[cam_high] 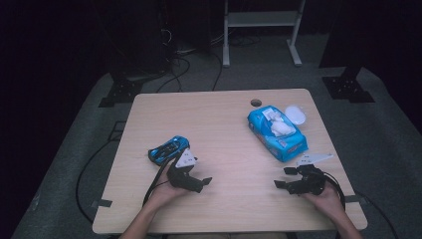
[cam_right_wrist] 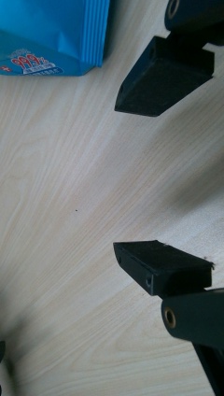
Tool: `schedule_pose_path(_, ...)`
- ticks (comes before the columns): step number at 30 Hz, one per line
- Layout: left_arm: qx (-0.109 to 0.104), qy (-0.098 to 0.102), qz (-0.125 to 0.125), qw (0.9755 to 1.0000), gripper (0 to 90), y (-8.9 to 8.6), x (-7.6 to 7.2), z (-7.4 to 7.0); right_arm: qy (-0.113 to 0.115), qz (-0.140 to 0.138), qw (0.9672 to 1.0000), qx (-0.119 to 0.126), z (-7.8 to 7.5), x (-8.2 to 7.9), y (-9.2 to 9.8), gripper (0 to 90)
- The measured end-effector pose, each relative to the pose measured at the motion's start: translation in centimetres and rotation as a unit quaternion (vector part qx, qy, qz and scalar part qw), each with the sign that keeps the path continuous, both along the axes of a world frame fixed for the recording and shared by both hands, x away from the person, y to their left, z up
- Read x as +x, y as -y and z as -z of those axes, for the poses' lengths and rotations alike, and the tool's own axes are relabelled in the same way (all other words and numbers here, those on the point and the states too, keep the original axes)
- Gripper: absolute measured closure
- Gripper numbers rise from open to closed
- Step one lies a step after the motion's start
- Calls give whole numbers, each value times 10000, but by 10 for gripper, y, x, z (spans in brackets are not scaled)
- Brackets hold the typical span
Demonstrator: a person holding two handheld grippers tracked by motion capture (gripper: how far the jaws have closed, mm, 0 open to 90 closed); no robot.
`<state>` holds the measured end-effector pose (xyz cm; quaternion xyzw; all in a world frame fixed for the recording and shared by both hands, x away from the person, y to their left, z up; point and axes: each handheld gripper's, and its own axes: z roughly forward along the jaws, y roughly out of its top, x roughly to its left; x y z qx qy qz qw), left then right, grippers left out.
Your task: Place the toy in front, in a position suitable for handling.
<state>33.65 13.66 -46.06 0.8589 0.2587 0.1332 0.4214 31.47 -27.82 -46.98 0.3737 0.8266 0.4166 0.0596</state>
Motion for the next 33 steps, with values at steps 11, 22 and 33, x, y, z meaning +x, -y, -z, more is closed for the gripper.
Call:
schedule_pose_path(11, 0, 6, -32, 10000, 77, -2, -1, -3, 31, 0, 10000, 17, -2, -1, -2, 261)
schedule_pose_path(22, 100, 82, -498, 9987, 20, -14, 9, -15, 25, 69, 9999, 85, -5, -2, -2, 261)
schedule_pose_path(33, 125, 211, -712, 9972, 20, -47, 27, -37, 58, 43, 9998, 171, -11, -4, -5, 261)
